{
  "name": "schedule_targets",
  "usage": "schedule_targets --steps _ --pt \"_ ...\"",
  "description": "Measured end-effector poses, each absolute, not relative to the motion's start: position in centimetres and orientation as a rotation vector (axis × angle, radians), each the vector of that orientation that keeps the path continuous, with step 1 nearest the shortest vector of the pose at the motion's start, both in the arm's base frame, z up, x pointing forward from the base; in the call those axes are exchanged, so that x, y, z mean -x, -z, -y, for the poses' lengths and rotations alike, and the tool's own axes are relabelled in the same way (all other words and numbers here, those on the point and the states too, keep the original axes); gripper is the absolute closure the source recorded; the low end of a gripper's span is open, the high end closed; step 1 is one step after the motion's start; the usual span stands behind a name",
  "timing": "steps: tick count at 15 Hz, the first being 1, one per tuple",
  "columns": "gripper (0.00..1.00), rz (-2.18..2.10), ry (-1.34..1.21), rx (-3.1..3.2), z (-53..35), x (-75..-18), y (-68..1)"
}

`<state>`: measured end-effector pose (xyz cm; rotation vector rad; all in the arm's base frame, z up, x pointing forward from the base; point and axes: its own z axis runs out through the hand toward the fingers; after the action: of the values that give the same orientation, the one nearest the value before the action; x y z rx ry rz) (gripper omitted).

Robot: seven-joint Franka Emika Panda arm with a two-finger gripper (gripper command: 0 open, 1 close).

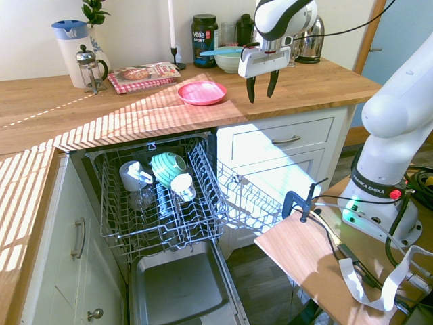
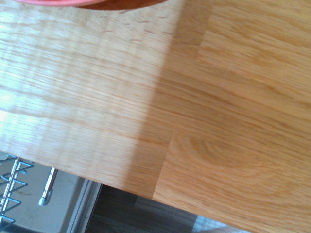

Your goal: Put the plate in the dishwasher

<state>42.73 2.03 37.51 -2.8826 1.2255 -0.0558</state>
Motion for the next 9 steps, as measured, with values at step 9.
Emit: schedule_targets --steps 9 --pt "0.00 -1.239 0.259 2.671 1.6 -50.6 -40.3"
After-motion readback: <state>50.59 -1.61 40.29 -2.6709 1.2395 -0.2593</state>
